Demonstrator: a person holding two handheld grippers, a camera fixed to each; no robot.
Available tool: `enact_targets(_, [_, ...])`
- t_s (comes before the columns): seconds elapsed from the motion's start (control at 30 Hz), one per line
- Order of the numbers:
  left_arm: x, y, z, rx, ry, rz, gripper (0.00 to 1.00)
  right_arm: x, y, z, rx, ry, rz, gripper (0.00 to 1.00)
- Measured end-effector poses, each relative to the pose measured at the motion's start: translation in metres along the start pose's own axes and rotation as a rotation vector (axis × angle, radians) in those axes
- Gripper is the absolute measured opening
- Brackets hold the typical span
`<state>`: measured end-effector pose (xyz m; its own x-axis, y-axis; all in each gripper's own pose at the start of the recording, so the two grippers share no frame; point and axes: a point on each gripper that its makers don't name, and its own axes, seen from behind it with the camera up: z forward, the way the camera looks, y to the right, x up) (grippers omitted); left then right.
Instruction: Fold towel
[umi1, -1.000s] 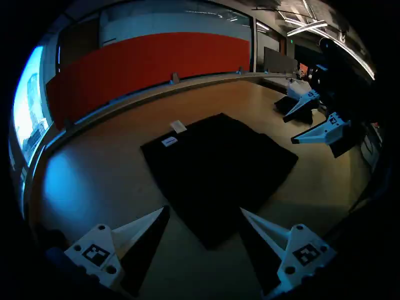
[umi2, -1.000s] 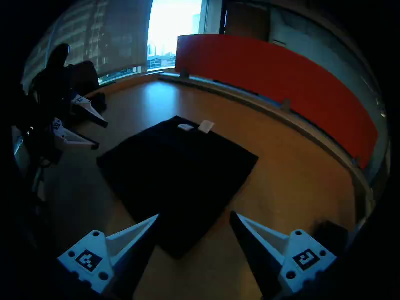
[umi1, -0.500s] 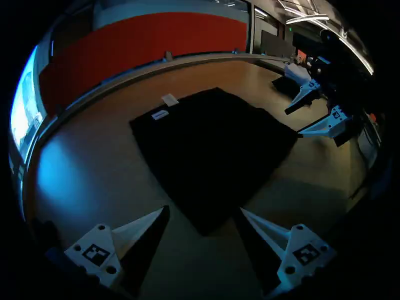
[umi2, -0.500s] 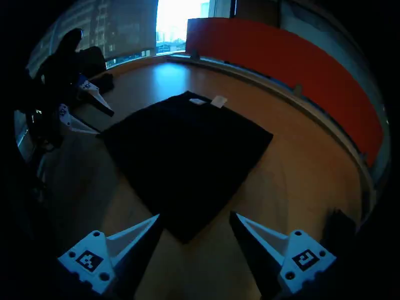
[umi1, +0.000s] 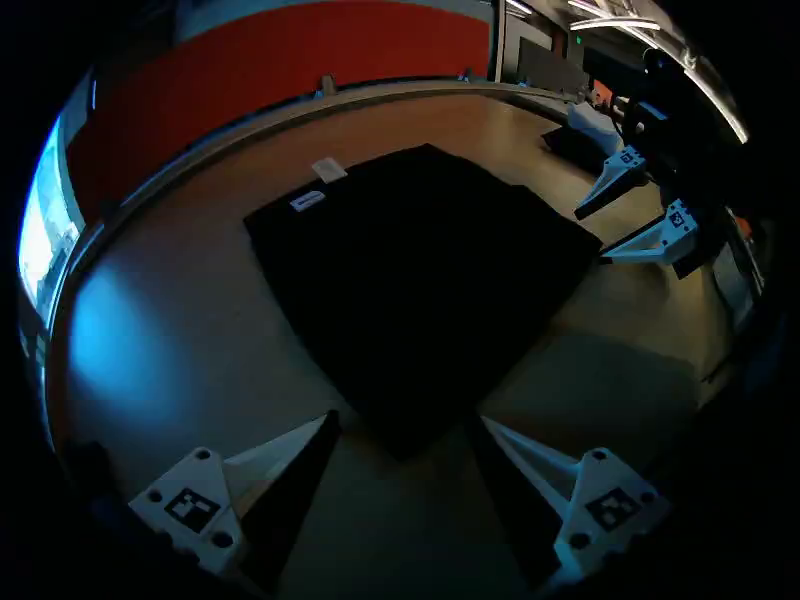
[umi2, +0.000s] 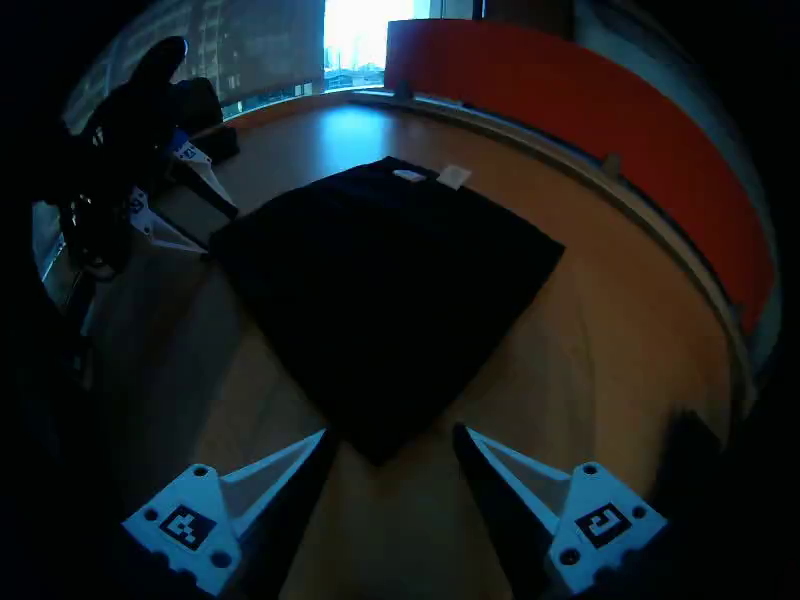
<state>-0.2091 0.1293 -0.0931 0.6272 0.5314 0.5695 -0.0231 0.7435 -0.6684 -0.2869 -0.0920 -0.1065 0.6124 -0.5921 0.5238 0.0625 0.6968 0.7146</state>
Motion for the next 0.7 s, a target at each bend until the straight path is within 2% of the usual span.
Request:
enact_targets(0.23, [0.000, 0.002, 0.001, -0.002, -0.006, 0.003, 0.91, 0.000, -0.005, 0.002, 0.025, -0.001, 0.003, 0.73])
enact_targets(0.5, [-0.001, 0.007, 0.001, -0.012, -0.011, 0.020, 0.78, -0.001, -0.008, 0.001, 0.042, -0.003, 0.013, 0.64])
enact_targets(0.7, [0.000, 0.007, 0.001, -0.008, -0.016, 0.008, 0.73, 0.000, -0.012, 0.003, 0.054, -0.004, -0.001, 0.49])
